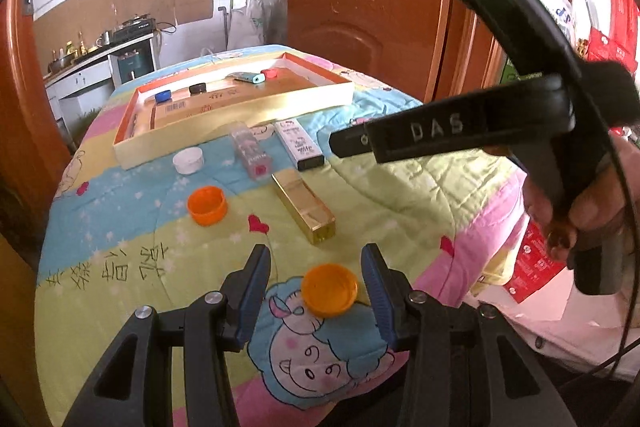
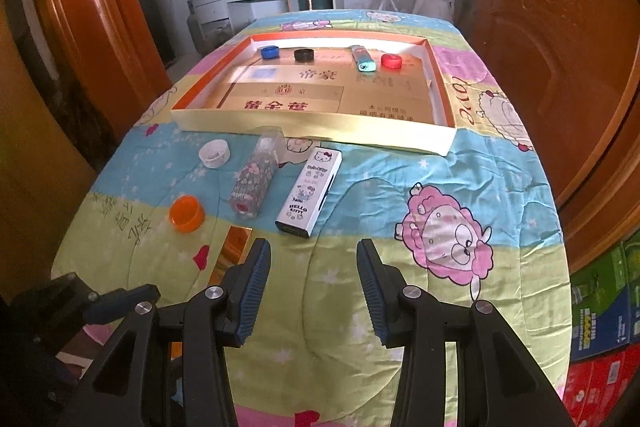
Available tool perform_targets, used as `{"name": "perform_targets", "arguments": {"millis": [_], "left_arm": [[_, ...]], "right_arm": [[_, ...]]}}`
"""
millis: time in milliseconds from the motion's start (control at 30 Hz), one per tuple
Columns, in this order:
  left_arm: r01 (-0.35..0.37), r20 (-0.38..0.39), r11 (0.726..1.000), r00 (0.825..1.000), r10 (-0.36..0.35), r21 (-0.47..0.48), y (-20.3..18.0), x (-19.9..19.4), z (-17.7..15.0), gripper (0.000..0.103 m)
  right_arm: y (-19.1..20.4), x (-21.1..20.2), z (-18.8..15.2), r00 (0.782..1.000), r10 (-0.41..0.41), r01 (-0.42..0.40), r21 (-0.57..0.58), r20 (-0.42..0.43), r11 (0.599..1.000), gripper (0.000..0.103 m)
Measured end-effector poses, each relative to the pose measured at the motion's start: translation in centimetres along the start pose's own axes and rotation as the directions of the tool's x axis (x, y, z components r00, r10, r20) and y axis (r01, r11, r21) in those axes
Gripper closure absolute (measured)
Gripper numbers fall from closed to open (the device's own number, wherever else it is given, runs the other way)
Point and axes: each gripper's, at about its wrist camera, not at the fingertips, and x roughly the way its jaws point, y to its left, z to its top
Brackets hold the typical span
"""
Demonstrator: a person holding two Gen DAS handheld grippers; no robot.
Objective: Organize rigid objects
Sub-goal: 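Grasp the large orange cap with the left gripper while the right gripper grasps the gold box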
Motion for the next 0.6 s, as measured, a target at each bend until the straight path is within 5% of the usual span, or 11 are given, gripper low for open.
{"name": "perform_targets", "arguments": {"millis": [167, 233, 600], "left_arm": [[0.010, -0.013, 1.000, 1.000, -0.010, -0.011, -0.3, 0.4, -1.1, 0.057], [0.008, -0.023, 1.000, 1.000, -0.008, -0.024, -0.2, 0.6, -1.4, 0.072], [-0.019, 0.011, 0.997, 1.000, 0.020, -0.070, 0.6, -1.1, -2.1, 0.073]], "right_arm": [[0.2, -0.1, -0.3, 1.000, 0.002, -0.002, -0.004, 0.000, 1.000, 0.057], [0.4, -0.1, -0.6, 1.000, 0.002, -0.002, -0.007, -0.006, 1.000, 0.057], [2.7, 0.6, -1.9, 0.997, 0.074, -0.074, -0.021, -0.023, 0.997, 0.057]]}}
